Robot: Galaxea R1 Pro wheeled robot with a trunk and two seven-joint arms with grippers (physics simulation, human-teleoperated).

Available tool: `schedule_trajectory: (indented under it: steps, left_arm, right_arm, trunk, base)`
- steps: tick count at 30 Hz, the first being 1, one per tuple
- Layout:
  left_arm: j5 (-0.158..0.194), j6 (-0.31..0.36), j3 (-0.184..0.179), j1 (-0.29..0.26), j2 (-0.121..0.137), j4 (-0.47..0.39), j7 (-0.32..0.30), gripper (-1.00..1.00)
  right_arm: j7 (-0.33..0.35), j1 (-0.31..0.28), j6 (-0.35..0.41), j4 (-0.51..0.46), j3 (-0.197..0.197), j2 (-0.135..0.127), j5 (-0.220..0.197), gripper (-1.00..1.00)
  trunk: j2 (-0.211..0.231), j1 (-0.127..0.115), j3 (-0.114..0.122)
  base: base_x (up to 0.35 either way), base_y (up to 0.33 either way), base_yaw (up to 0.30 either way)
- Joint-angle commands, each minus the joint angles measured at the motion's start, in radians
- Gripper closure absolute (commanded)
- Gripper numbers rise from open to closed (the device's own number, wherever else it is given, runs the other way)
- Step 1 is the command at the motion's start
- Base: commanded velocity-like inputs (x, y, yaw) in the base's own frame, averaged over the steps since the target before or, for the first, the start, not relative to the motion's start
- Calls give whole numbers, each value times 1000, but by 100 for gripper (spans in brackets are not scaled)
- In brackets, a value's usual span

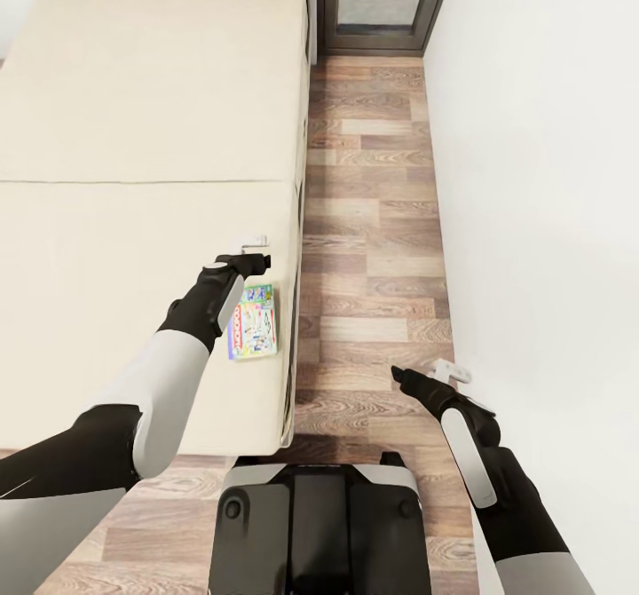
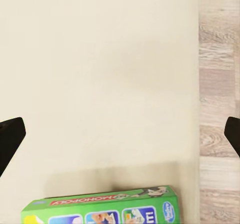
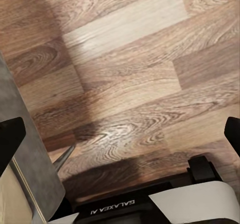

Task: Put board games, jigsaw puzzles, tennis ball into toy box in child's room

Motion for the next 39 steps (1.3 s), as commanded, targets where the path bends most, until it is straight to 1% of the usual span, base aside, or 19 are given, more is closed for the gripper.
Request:
schedule_trajectory:
  steps: [1, 18, 39]
  left_arm:
    - [-10, 5, 5, 0, -1, -1, -2, -100]
    - [-14, -1, 3, 0, -3, 9, 1, -100]
    - [-13, -5, 2, 1, -9, 13, -2, -100]
  right_arm:
    - [-10, 0, 2, -1, 1, 0, -10, -100]
    - [-10, 0, 2, 1, 1, 0, -10, -100]
    - [-10, 0, 2, 2, 1, 0, -11, -100]
  trunk:
    - [-2, 1, -2]
    - [-2, 1, -29]
    - [-2, 1, -64]
  base:
    - [0, 0, 0]
    - [0, 0, 9]
    - [0, 0, 86]
